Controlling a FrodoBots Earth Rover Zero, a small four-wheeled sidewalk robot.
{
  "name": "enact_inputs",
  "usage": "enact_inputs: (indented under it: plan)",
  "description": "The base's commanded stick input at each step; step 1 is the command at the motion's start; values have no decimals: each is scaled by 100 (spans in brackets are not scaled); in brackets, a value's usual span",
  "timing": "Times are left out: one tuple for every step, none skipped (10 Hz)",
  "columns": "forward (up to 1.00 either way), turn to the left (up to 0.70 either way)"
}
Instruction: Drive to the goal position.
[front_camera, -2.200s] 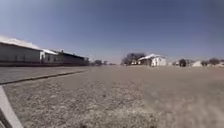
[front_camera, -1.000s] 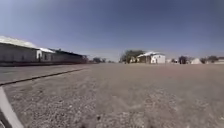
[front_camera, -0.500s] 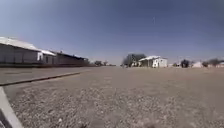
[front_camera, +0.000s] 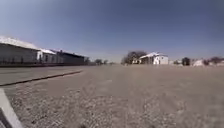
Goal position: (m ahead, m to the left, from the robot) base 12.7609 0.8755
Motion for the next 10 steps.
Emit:
enact_inputs:
  plan:
    - [70,0]
    - [70,0]
    - [70,0]
    - [70,0]
    - [70,0]
    - [70,0]
    - [70,0]
    - [70,0]
    - [70,0]
    - [70,0]
